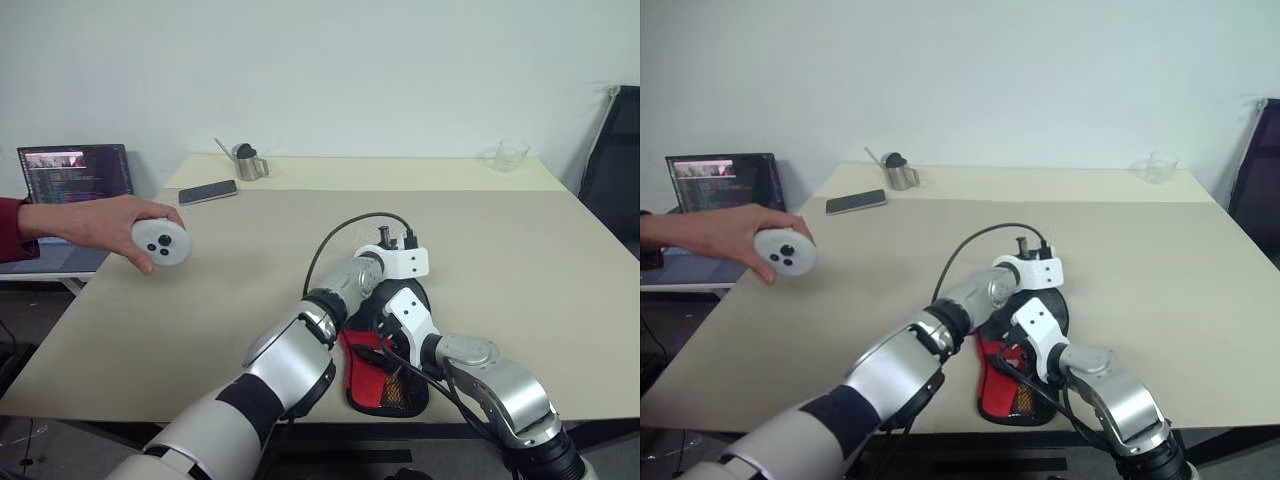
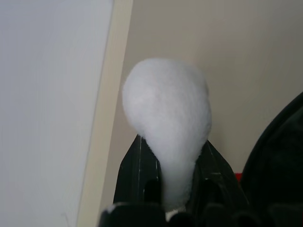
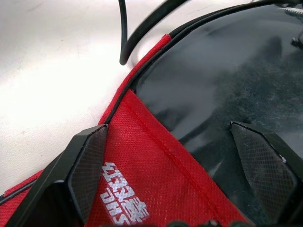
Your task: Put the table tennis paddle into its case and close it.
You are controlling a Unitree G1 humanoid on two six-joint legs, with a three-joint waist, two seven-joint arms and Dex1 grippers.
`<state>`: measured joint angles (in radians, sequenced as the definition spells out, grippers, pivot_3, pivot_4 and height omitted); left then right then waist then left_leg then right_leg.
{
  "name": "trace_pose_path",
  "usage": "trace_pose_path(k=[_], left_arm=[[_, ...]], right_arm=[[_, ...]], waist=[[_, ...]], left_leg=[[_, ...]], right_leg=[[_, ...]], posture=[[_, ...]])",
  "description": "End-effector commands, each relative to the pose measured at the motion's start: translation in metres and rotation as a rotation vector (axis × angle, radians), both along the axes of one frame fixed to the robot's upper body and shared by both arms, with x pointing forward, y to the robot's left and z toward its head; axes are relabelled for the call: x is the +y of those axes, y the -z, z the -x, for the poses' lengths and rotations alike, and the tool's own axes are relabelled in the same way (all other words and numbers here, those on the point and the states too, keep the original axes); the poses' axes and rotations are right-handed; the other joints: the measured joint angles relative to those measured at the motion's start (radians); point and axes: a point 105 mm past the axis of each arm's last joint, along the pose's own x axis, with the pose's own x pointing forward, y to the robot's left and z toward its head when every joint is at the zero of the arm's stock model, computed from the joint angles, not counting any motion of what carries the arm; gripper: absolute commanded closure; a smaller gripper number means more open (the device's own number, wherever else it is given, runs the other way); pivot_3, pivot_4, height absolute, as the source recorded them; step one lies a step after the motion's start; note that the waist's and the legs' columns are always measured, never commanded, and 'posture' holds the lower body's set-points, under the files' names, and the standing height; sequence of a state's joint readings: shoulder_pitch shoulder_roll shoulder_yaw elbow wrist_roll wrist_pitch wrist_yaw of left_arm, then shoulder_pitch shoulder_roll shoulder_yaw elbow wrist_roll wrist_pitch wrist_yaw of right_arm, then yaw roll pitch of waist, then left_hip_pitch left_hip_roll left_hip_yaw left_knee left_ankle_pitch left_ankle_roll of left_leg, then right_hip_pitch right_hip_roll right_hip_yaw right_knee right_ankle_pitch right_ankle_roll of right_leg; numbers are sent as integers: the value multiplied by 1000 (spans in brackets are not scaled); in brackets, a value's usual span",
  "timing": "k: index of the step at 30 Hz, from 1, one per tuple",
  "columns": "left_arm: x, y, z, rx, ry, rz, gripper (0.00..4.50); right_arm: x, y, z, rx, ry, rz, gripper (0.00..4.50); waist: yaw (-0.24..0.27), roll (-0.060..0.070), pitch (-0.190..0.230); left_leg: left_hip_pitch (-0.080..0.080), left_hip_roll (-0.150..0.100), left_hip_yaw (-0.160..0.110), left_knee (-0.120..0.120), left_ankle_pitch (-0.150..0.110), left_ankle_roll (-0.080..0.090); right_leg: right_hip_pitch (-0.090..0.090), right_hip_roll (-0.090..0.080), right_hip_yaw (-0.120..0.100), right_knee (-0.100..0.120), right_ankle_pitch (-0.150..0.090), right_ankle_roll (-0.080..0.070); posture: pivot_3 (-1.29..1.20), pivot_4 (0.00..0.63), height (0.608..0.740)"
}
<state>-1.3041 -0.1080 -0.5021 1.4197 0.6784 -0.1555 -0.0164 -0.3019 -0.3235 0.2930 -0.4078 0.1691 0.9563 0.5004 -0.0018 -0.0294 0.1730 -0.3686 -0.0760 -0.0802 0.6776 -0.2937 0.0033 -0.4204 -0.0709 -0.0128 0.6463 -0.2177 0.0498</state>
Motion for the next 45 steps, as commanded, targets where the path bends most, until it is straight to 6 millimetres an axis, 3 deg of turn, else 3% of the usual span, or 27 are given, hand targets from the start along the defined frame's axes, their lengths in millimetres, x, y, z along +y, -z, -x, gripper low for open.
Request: trace_pose_path(k=[1,5,12,24,28,33,39,45], left_arm=[[-25,-13,11,-43,113,11,4190],[-20,-2,12,8,115,-11,4190],[19,37,6,186,11,-77,4190],[42,47,3,259,-9,-127,15],[43,43,4,336,6,-28,15],[44,28,4,446,37,139,15],[38,-25,11,570,249,375,15],[71,-70,14,561,350,439,15]], right_arm=[[4,26,14,139,-23,8,0],[4,26,13,141,-23,7,0],[4,27,10,146,-28,3,0],[6,27,1,139,-51,5,0],[6,25,-3,126,-65,15,0],[9,25,-5,122,-76,12,0],[8,23,-10,104,-96,24,0],[9,24,-11,96,-124,39,0]], waist=[[0,0,0],[0,0,0],[-4,0,-3],[-8,1,-17],[-13,1,-18],[-21,1,-18],[-29,1,-17],[-33,2,-16]], left_leg=[[0,0,0,0,0,0],[0,0,0,0,0,0],[2,0,1,0,0,1],[11,1,-1,-1,-1,2],[16,2,0,-1,-2,3],[16,2,-1,-1,-2,3],[14,2,-1,-1,-2,2],[12,2,-1,-1,-2,2]], right_leg=[[0,0,0,0,0,0],[0,0,0,0,0,0],[1,0,1,0,0,0],[10,0,0,-1,-3,4],[15,0,0,-1,-3,5],[15,0,0,-1,-3,5],[13,0,0,-1,-3,5],[11,0,0,-1,-3,4]], posture=[[0,150,740],[0,150,740],[0,150,740],[0,150,740],[0,150,740],[0,150,740],[0,150,740],[0,150,740]])
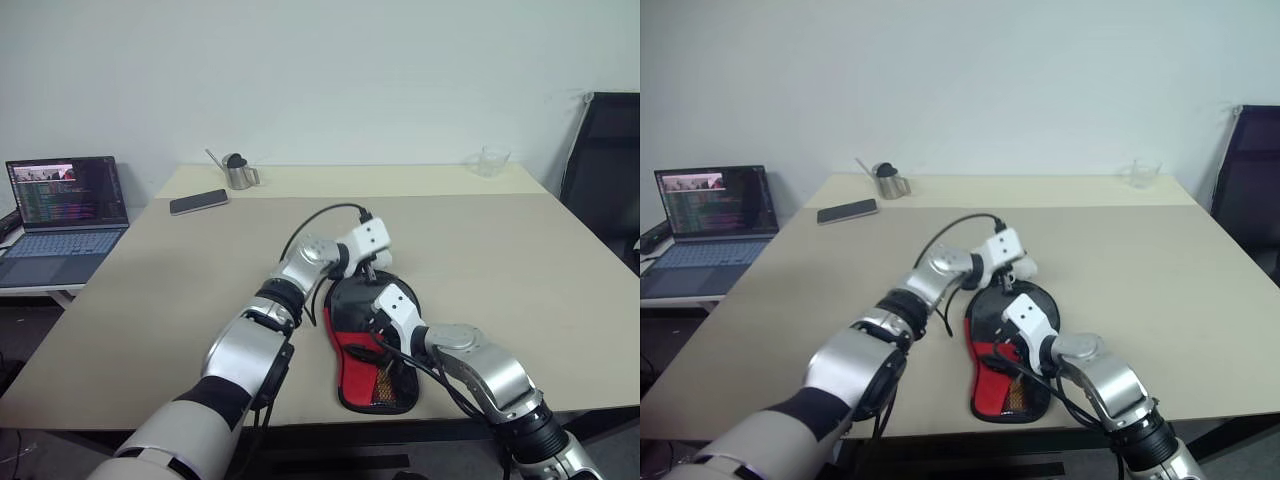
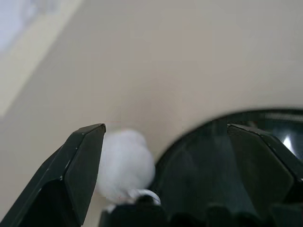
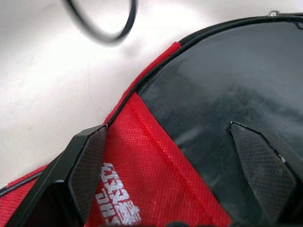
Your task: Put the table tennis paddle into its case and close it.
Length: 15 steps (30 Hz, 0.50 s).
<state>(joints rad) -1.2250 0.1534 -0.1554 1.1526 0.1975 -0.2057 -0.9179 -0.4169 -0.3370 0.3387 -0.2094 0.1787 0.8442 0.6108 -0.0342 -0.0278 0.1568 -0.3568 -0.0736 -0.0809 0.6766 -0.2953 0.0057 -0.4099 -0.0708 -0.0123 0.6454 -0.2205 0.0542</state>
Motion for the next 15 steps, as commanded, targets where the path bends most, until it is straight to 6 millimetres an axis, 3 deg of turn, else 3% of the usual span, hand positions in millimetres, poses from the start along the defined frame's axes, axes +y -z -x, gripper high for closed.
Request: trace_pose_path(k=[1,7,10,15], left_arm=[[20,-42,4,-70,57,53,15],[66,-69,32,-91,147,116,15],[91,-62,53,-13,169,136,15],[122,-39,69,77,80,96,15]], right_arm=[[-1,19,5,74,-7,36,0],[-2,20,3,79,-11,34,0],[-1,20,2,71,-22,38,0],[-2,12,-4,35,-24,24,0]], waist=[[-1,0,0],[-1,1,1],[-4,2,1],[2,3,2]], left_leg=[[0,0,0,0,0,0],[-1,0,-1,0,0,0],[-1,0,-1,-1,0,0],[-1,1,-2,-1,0,0]], right_leg=[[0,0,0,0,0,0],[-1,0,0,0,0,0],[-1,0,1,0,1,-2],[-1,0,1,0,3,-5]], posture=[[0,150,740],[0,150,740],[0,150,740],[0,150,740]])
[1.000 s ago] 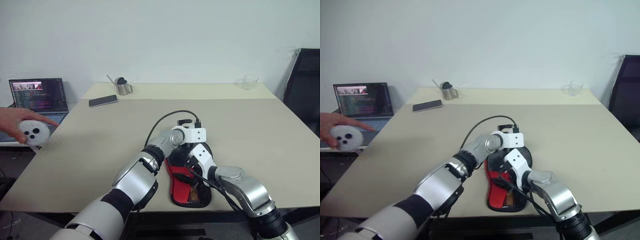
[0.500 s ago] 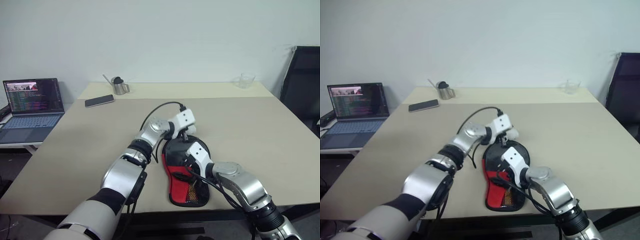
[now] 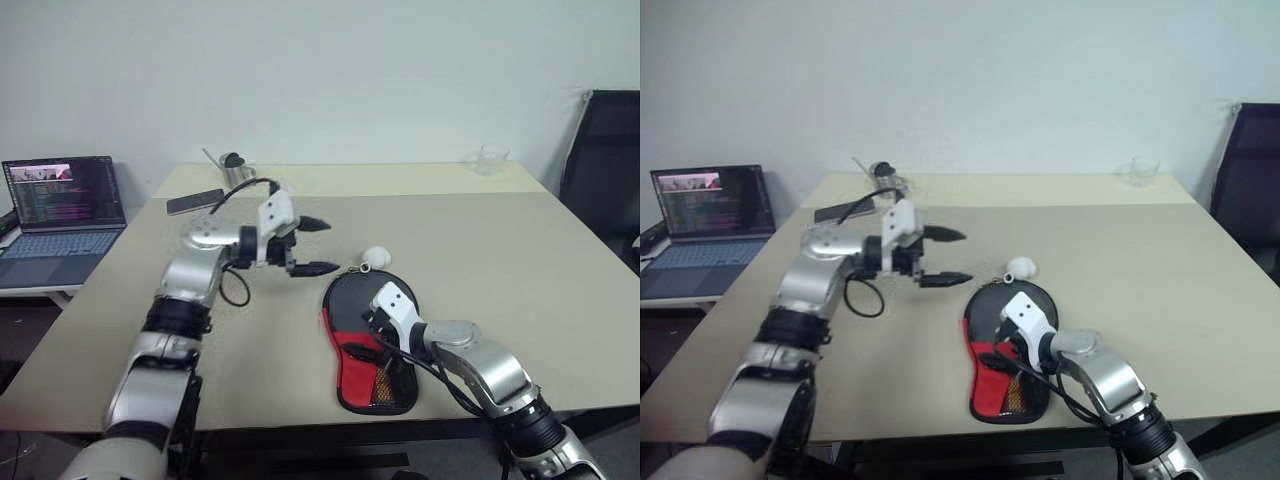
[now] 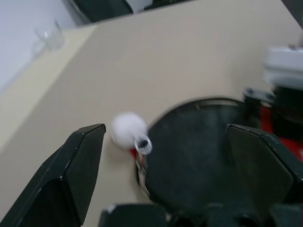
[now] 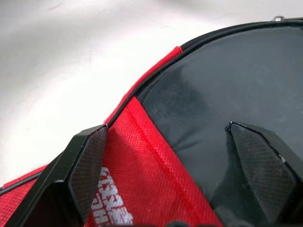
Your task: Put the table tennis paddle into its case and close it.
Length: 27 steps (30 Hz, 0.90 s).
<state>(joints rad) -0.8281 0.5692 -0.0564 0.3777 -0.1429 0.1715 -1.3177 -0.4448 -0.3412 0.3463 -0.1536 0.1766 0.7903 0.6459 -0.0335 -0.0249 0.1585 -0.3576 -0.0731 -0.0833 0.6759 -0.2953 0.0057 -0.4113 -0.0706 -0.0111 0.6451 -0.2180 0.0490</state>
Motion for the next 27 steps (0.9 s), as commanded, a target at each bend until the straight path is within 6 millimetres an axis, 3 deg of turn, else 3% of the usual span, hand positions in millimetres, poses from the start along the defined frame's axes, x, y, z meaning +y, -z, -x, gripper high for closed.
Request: trace_pose_path(k=[1,3,7,10,12,16,20,22,25,27], left_arm=[[7,-11,13,-18,-11,17,15],[9,-7,17,-6,-23,10,15],[8,-6,18,7,-57,37,15],[-6,-7,17,1,-52,80,15],[-14,-4,16,2,-52,92,15],[-33,7,18,37,-57,160,15],[-57,28,9,182,-158,262,15],[-74,39,6,204,-188,279,15],[-93,52,4,219,-213,280,15],[-104,73,-1,194,-269,228,15]], right_arm=[[-5,8,-1,36,8,16,0],[-6,-6,-3,8,-6,-17,0],[-12,-52,-1,-65,-86,-116,0],[-26,-85,3,-119,-128,-137,0],[-37,-96,1,-148,-126,-120,0],[-61,-123,-14,-225,-58,-114,0],[-75,-154,-56,-329,150,-200,0],[-79,-163,-88,-319,330,-269,0],[-74,-166,-113,-306,443,-313,0],[-65,-156,-130,-283,486,-287,0]], waist=[[2,0,0],[5,0,1],[10,3,5],[10,4,7],[10,4,7],[11,4,7],[7,4,8],[5,3,9],[7,4,9],[7,4,9]], left_leg=[[0,0,0,0,0,0],[-1,0,0,0,0,0],[-6,-1,-3,1,0,0],[-9,-2,-2,1,0,0],[-11,-2,-2,1,0,0],[-12,-1,-2,0,-1,-1],[-12,-1,1,0,-1,-1],[-12,-1,0,0,-1,-1],[-11,-1,0,-1,0,-2],[-12,-1,0,-1,1,-4]], right_leg=[[0,0,0,0,0,0],[0,0,0,0,0,0],[-3,0,-1,-1,0,0],[-7,-1,0,-1,0,-1],[-9,-1,0,-1,0,-1],[-9,-2,0,-3,0,-2],[-10,-2,1,-2,0,-2],[-10,-2,2,-1,0,-2],[-10,-2,2,0,0,-3],[-11,-2,2,0,0,-3]], posture=[[0,150,740],[0,150,740],[0,150,740],[0,150,740],[0,150,740],[0,150,740],[0,150,740],[0,150,740],[0,150,740],[0,150,740]])
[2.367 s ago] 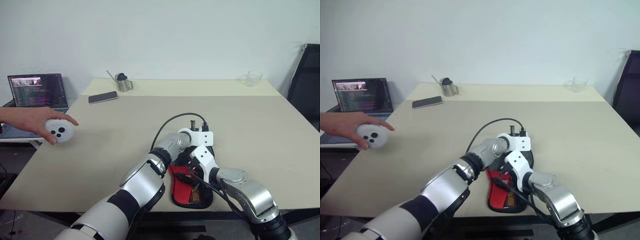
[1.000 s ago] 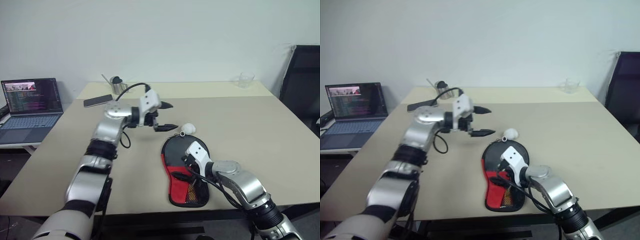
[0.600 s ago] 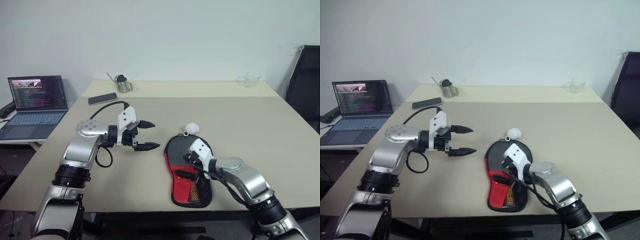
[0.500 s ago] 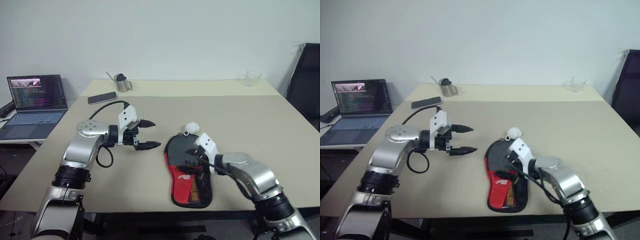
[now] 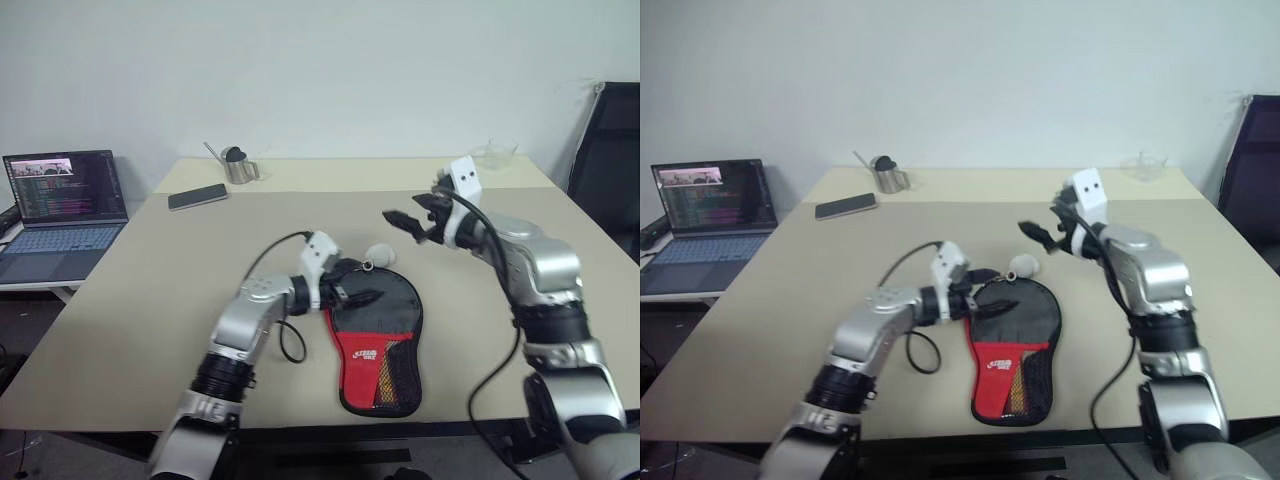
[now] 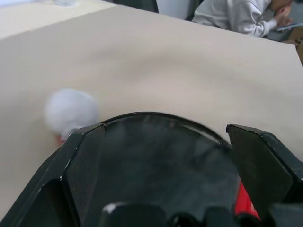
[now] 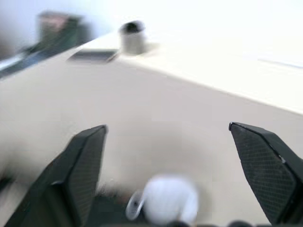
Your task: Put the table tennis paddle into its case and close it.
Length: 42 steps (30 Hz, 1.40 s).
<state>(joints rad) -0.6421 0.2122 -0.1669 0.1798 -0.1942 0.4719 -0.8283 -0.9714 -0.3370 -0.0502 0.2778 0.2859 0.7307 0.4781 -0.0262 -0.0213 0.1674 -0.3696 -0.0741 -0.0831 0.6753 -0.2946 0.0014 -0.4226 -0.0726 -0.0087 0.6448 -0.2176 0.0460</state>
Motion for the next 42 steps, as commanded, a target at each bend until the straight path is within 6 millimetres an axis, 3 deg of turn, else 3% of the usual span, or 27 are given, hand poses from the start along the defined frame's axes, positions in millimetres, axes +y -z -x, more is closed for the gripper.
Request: trace_pose_path(k=[1,7,14,23,38,42], left_arm=[[-9,18,-11,-51,-91,-76,15],[-9,45,-14,-47,-157,-171,15],[-5,72,-8,54,-171,-227,15],[-1,70,-5,34,-154,-254,15],[-3,78,-13,68,-170,-245,15],[-12,77,-16,128,-159,-150,15]], right_arm=[[2,5,-25,10,100,9,0],[16,22,-45,75,132,6,0],[13,44,-56,173,262,-32,0],[19,87,-52,376,373,-127,0],[25,97,-48,478,410,-236,0],[29,110,-43,521,417,-233,0]], waist=[[0,0,0],[-3,1,0],[-3,3,-1],[-6,5,-4],[-6,6,-5],[-5,7,-6]], left_leg=[[1,0,2,0,0,0],[-6,-1,3,0,0,0],[-11,-1,3,1,1,-1],[-11,-1,3,1,1,-1],[-11,-1,3,2,1,-1],[-6,-1,3,2,0,0]], right_leg=[[0,0,1,0,0,0],[-7,-1,2,0,0,0],[-13,-1,3,1,0,0],[-13,-1,3,2,0,-1],[-12,-1,3,2,0,-1],[-6,-1,1,2,0,-1]], posture=[[0,150,740],[0,150,740],[0,150,740],[0,150,740],[0,150,740],[0,150,740]])
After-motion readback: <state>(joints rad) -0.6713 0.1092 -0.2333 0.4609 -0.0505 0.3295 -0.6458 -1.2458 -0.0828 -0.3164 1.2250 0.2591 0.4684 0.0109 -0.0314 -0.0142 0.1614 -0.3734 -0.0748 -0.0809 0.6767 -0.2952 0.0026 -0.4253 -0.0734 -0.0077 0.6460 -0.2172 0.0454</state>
